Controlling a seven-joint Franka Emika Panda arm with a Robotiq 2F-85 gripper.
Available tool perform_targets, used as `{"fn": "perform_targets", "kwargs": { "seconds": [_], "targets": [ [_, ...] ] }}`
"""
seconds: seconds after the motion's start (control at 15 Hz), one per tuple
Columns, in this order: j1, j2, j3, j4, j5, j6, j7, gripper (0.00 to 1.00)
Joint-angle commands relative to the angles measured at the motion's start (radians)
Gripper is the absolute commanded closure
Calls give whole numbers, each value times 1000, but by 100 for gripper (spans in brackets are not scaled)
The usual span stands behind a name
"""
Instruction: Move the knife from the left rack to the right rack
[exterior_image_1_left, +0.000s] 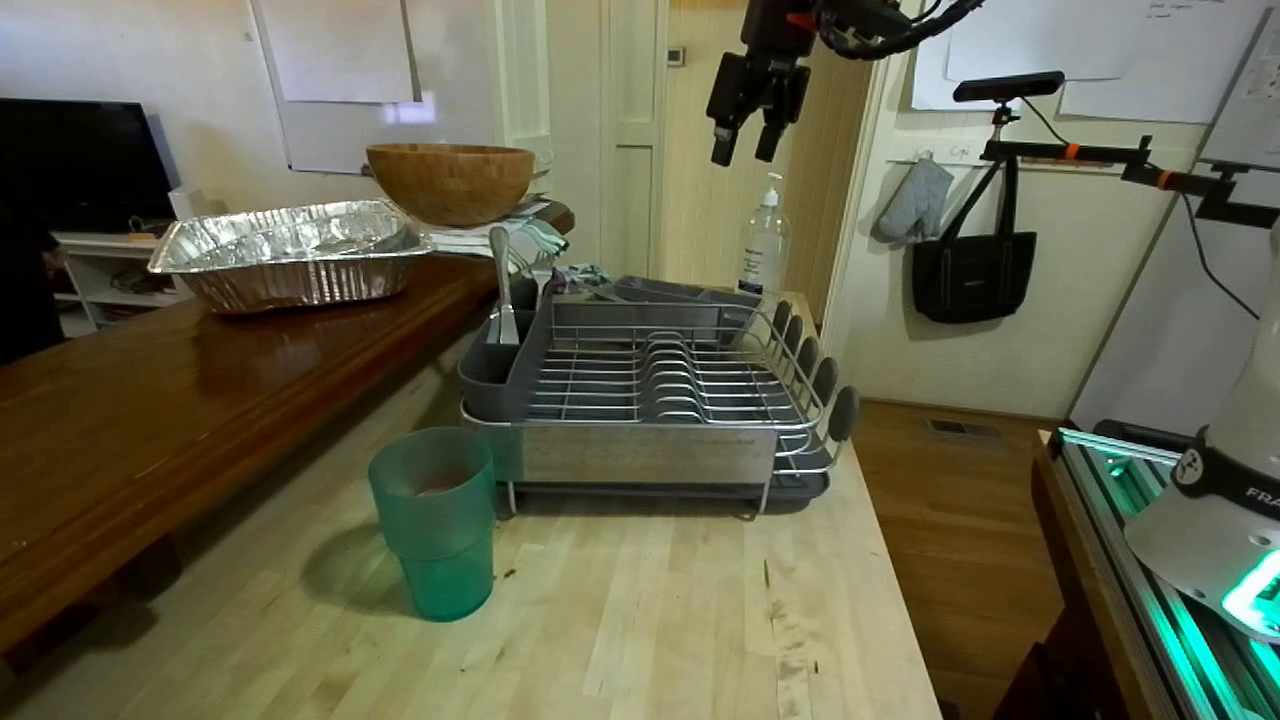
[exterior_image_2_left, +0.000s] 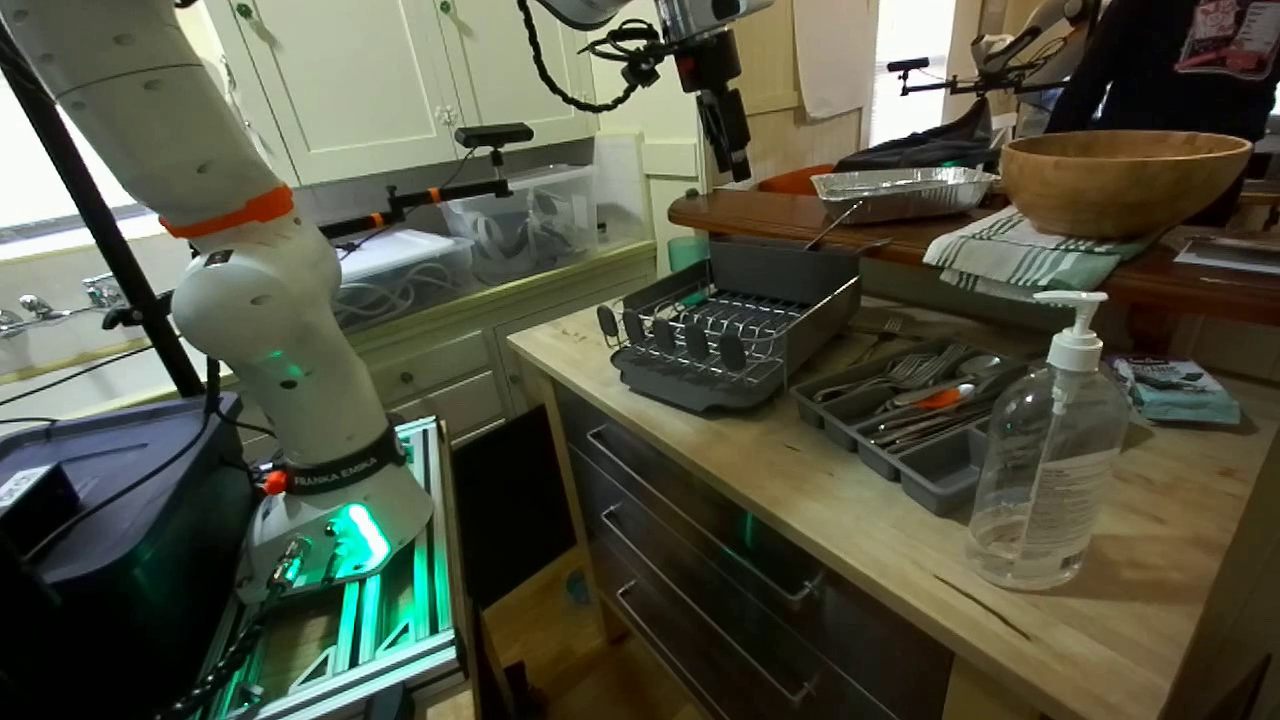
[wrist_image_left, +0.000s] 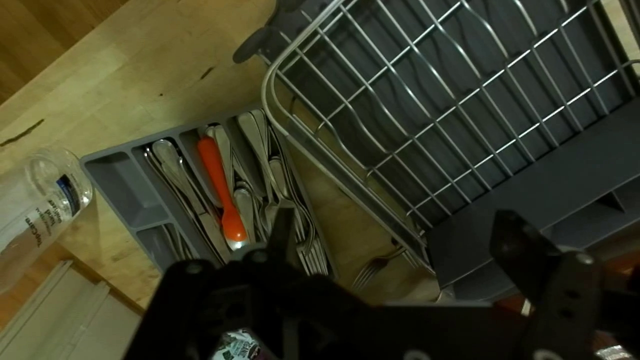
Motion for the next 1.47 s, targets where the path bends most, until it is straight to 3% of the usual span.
{"fn": "perform_targets", "kwargs": {
  "seconds": [0.0,0.27,0.53,0.73,1.07,1.13,1.4],
  "targets": [
    [1,0,-2,2,0,-2,0,0],
    [17,48,10,39,27,41,5,0],
    [45,190,24,134,91,115,-3,0],
    [56,321,17,267,167,96,-40,0],
    [38,541,6,552,240,-39,-104,0],
    [55,440,2,410,207,41,-78,0],
    [49,529,-4,524,217,-1,-88,0]
  ]
}}
